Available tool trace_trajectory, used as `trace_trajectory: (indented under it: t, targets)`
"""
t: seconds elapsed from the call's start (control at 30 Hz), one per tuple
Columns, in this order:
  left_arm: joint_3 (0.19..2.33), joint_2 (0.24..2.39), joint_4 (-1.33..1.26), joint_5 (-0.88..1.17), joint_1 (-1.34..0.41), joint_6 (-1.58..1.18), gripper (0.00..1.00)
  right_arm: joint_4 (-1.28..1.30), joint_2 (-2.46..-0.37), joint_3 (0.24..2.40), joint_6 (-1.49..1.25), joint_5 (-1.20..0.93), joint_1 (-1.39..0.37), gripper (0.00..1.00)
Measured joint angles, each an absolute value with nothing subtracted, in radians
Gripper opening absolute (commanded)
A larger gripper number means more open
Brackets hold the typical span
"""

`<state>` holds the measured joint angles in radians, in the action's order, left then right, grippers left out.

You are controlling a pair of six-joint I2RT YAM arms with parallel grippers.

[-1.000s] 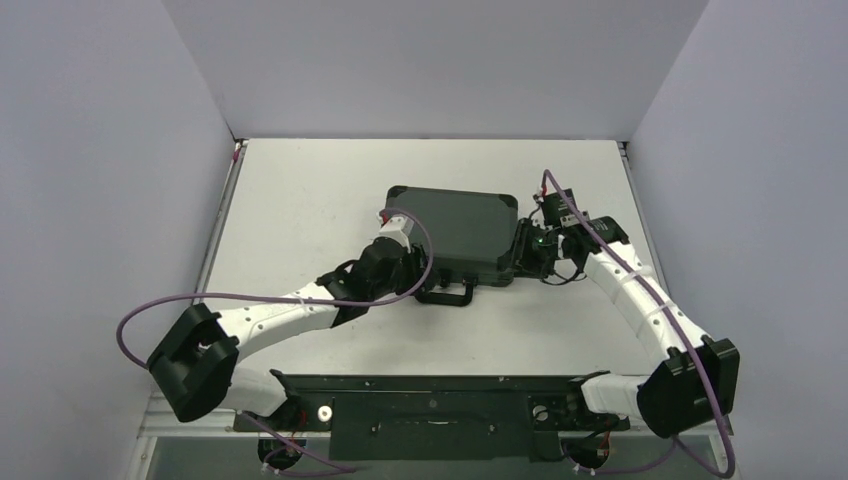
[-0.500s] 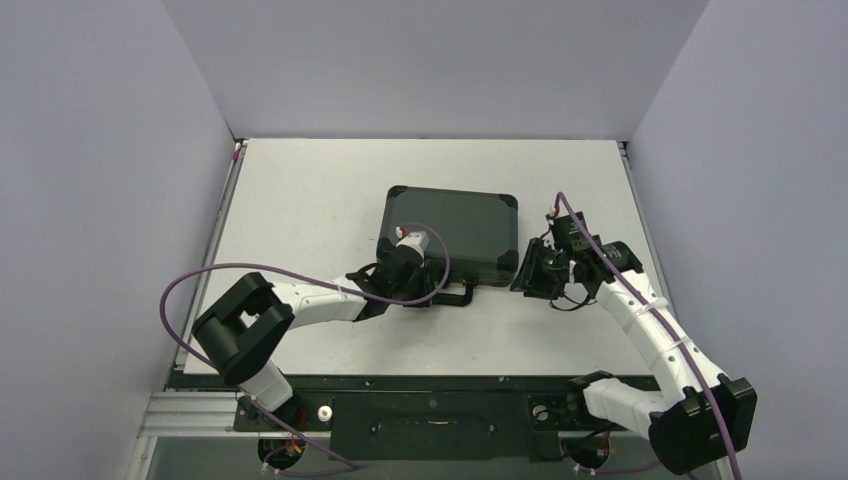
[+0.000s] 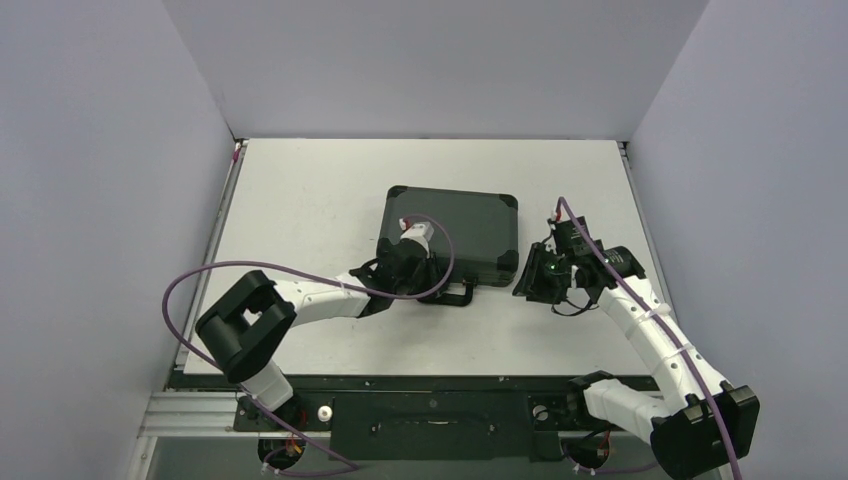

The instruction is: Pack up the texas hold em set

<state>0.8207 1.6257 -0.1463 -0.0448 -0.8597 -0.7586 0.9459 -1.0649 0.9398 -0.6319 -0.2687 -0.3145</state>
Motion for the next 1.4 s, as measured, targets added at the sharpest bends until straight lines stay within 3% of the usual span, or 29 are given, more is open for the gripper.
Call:
trace_trajectory:
  t: [0.73, 1.03, 1.13, 1.4]
  targets:
    - [0.881, 1.729, -0.166, -0.101, -0.867, -0.838, 0.17, 1.002, -1.099, 0.949, -0.561, -0.270, -0.306, 0.30]
    - [0.881, 1.518, -0.056, -0.104, -0.867, -0.794, 0.27, 1.004, -1.071, 0.984, -0.588, -0.266, -0.302, 0.32]
    - [0.886, 1.402, -0.004, -0.112, -0.867, -0.751, 0.35, 1.001, -1.041, 0.996, -0.600, -0.265, -0.302, 0.35]
    - [0.885, 1.121, 0.117, -0.168, -0.861, -0.637, 0.76, 0.948, -0.926, 1.020, -0.627, -0.268, -0.302, 0.58]
